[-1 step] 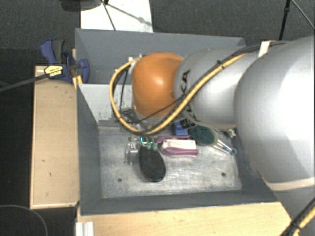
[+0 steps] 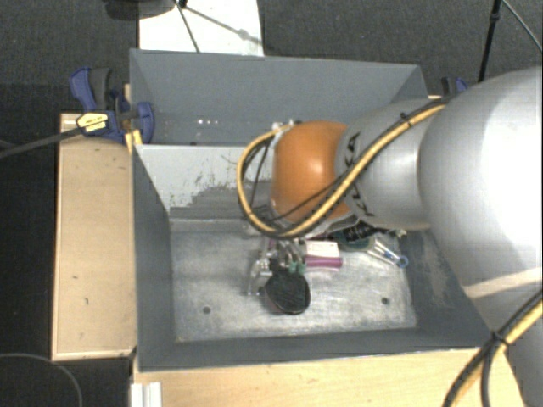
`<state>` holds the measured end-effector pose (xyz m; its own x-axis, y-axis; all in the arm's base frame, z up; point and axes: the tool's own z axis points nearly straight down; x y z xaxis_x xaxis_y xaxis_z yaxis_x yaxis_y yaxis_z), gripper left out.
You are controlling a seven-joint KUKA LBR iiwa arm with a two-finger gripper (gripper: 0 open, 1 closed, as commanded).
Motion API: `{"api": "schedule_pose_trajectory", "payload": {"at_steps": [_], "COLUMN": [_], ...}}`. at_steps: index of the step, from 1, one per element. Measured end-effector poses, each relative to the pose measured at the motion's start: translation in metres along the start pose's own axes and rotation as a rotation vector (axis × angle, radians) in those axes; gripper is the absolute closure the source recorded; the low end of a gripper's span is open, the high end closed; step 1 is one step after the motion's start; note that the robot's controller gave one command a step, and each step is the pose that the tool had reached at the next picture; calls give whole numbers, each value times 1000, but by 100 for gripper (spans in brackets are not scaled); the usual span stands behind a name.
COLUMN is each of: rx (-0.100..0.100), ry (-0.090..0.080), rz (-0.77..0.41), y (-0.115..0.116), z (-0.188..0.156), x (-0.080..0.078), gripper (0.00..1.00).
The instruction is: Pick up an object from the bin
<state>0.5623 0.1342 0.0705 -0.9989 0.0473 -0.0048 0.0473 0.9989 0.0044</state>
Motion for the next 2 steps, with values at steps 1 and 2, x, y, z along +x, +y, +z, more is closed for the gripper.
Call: {"api": "schedule_pose_trajectory", "payload": {"at_steps": [1,2], "rx": [2,1], "ry": [1,-4], "rz": [234,280], "y": [-43,-100], "z": [-5,-3], "x": [34,66], "gripper": [0,0]}}
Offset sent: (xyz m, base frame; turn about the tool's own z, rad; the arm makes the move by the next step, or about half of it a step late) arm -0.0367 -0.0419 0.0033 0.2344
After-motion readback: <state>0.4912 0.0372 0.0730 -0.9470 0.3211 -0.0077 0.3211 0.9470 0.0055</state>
